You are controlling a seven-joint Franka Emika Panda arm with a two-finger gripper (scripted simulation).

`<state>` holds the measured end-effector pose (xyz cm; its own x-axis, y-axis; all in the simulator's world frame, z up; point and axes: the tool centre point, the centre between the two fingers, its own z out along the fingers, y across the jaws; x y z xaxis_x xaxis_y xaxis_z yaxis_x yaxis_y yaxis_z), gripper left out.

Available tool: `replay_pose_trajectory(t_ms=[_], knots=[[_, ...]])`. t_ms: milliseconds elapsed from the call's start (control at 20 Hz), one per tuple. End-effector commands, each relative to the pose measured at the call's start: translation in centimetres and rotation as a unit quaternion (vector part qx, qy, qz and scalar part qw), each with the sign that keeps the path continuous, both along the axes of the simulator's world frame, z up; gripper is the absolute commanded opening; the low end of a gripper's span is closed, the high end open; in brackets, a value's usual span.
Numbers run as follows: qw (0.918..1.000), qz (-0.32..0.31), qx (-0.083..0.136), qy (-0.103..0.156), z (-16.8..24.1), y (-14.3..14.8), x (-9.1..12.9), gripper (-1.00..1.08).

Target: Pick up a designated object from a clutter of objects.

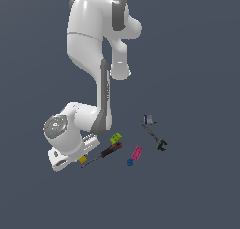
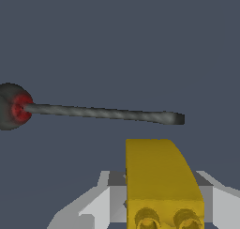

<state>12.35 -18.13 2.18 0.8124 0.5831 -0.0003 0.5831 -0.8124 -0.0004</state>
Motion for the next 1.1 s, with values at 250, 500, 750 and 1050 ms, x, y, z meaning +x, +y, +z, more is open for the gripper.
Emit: replay_pose_trajectory(t_ms=[250, 500, 750, 1050], knots=[[1.0, 0.0, 0.0, 0.0, 0.1, 0.0, 0.0, -1.0], [1.0, 0.0, 0.0, 0.0, 1.1, 0.0, -0.1, -1.0], [1.0, 0.0, 0.0, 0.0, 3.6, -0.1, -0.3, -1.0], [1.0, 0.0, 0.0, 0.0, 8.8, -0.3, -0.7, -1.0]])
